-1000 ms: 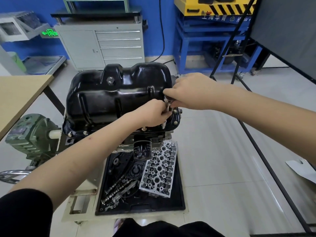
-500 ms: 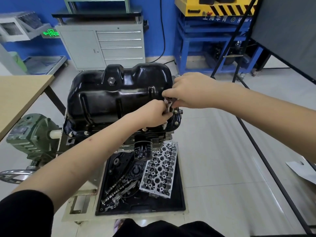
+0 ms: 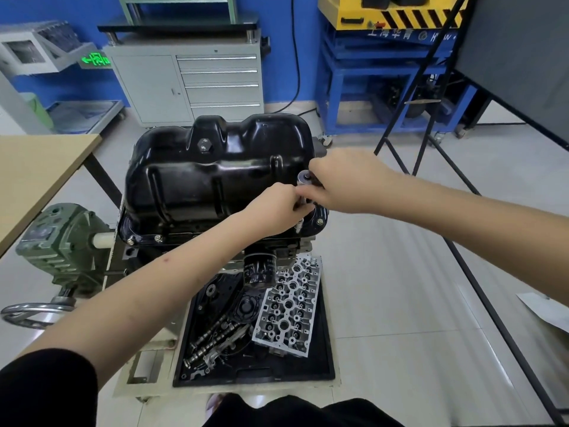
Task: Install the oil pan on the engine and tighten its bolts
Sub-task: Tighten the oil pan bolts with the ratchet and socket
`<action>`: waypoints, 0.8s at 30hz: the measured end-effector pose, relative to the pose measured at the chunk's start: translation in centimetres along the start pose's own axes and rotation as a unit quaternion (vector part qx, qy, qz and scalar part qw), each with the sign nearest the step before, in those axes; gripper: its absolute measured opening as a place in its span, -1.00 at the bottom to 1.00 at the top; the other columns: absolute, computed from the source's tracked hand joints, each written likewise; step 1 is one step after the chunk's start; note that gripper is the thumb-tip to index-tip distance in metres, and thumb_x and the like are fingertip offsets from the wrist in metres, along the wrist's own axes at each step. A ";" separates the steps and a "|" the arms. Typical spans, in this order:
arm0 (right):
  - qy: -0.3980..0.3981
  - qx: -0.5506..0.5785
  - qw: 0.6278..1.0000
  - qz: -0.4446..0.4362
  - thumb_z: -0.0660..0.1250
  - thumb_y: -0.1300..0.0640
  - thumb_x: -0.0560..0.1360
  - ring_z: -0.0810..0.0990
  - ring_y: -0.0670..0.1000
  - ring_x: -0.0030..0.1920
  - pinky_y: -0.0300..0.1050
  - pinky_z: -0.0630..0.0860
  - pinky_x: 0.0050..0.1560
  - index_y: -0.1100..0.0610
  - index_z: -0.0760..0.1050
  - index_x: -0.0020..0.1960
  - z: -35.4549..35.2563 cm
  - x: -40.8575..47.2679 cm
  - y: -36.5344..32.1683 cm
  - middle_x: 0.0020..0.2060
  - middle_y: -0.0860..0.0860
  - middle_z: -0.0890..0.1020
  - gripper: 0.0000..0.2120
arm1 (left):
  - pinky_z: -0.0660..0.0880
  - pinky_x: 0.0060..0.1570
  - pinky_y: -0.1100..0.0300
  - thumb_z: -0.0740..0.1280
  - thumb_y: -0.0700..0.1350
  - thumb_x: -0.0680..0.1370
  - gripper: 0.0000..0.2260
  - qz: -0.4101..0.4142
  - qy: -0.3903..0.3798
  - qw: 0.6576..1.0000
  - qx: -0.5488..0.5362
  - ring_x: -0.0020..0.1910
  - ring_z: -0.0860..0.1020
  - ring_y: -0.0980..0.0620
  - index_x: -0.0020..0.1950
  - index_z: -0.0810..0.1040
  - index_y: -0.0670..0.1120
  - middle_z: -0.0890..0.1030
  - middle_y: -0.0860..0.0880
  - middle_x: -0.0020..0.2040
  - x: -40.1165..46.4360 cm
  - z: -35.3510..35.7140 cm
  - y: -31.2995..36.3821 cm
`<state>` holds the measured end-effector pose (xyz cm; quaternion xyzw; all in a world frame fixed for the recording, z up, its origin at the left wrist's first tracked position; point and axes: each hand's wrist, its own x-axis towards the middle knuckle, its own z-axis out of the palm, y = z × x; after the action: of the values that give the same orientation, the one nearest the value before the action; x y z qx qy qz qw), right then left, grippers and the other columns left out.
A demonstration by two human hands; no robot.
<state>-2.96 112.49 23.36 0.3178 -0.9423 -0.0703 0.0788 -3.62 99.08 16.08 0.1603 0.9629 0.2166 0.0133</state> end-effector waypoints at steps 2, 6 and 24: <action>0.008 0.055 0.998 0.031 0.11 -0.15 0.54 0.28 0.03 -0.32 -0.14 0.16 -0.40 0.18 0.35 -0.21 0.4 -0.2 -0.2 -0.42 -0.01 0.28 -0.61 | 0.21 -0.46 0.21 0.19 -0.09 0.58 -0.59 -0.002 0.004 1.000 0.001 -0.53 0.27 0.09 -0.46 0.21 -0.07 0.29 0.02 -0.54 -0.1 0.0 0.1; 0.011 0.054 0.998 -0.029 0.11 -0.18 0.52 0.32 0.04 -0.25 -0.13 0.15 -0.37 0.09 0.33 -0.13 0.4 0.0 0.9 -0.41 -0.06 0.28 -0.67 | 0.25 -0.36 0.18 0.18 -0.08 0.59 -0.70 -0.003 -0.006 1.000 0.003 -0.45 0.35 0.03 -0.32 0.37 -0.17 0.35 0.02 -0.47 -0.3 -0.2 0.1; 0.000 0.835 0.473 0.282 0.19 0.15 0.58 0.15 -0.17 -0.67 -0.39 0.16 -0.63 0.07 0.34 -0.17 2.3 -2.1 -4.9 -0.64 -0.09 0.25 -0.85 | 0.20 -0.43 0.19 0.15 -0.23 0.52 -0.71 -0.011 -0.052 0.999 0.010 -0.45 0.30 0.03 -0.40 0.22 -0.09 0.29 0.04 -0.46 -0.4 -0.1 0.2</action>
<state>1.11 110.09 19.96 -0.0502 -0.5937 0.7756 -0.2084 -3.20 99.08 16.25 0.1603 0.9648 0.1986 0.0639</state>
